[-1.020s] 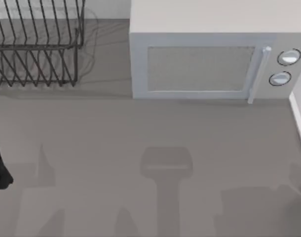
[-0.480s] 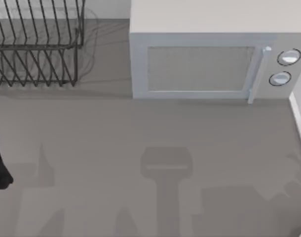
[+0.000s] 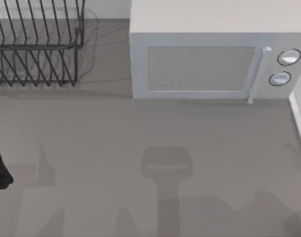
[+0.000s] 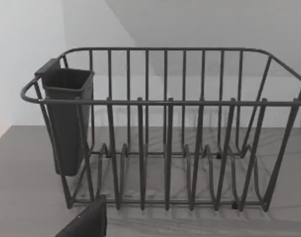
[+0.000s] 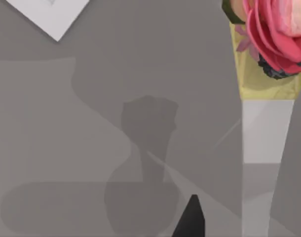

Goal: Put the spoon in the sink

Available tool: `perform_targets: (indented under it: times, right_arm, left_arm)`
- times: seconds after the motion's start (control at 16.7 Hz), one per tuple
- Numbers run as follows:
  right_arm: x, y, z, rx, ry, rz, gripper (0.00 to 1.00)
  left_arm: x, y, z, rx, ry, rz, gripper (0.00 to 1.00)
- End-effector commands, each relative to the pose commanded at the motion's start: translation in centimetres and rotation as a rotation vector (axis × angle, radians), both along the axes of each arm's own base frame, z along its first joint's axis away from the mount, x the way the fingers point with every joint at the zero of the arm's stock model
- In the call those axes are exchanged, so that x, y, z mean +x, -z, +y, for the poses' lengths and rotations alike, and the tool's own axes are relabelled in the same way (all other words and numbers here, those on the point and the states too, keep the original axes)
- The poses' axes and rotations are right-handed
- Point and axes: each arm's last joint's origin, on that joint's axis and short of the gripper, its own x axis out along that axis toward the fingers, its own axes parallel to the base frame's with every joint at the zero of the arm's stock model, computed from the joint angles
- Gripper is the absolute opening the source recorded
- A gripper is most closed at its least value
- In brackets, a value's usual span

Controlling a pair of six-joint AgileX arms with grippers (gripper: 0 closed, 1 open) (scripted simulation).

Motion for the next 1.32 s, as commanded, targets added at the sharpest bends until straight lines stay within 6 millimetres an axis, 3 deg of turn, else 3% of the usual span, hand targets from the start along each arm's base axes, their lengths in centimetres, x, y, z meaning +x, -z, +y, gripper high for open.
perform_targets:
  times: [0.3, 0.54, 0.72, 1.02, 1.32]
  right_arm:
    - [0.2, 0.1, 0.0, 0.000, 0.002, 0.009, 0.00]
    - [3.3, -0.9, -0.3, -0.001, 0.016, 0.061, 0.00]
    - [7.9, -2.0, -0.8, -0.001, 0.030, 0.104, 0.00]
    - [17.7, -3.5, -2.6, 0.003, 0.045, 0.112, 0.00]
    - [25.4, -2.7, -4.9, 0.004, 0.036, 0.055, 0.00]
  left_arm:
    - [0.0, 0.0, 0.0, 0.000, 0.000, 0.000, 1.00]
    - [0.0, 0.0, 0.0, 0.000, 0.000, 0.000, 1.00]
    - [0.0, 0.0, 0.0, 0.000, 0.000, 0.000, 1.00]
    - [0.0, 0.0, 0.0, 0.000, 0.000, 0.000, 1.00]
    - [0.0, 0.0, 0.0, 0.000, 0.000, 0.000, 1.00]
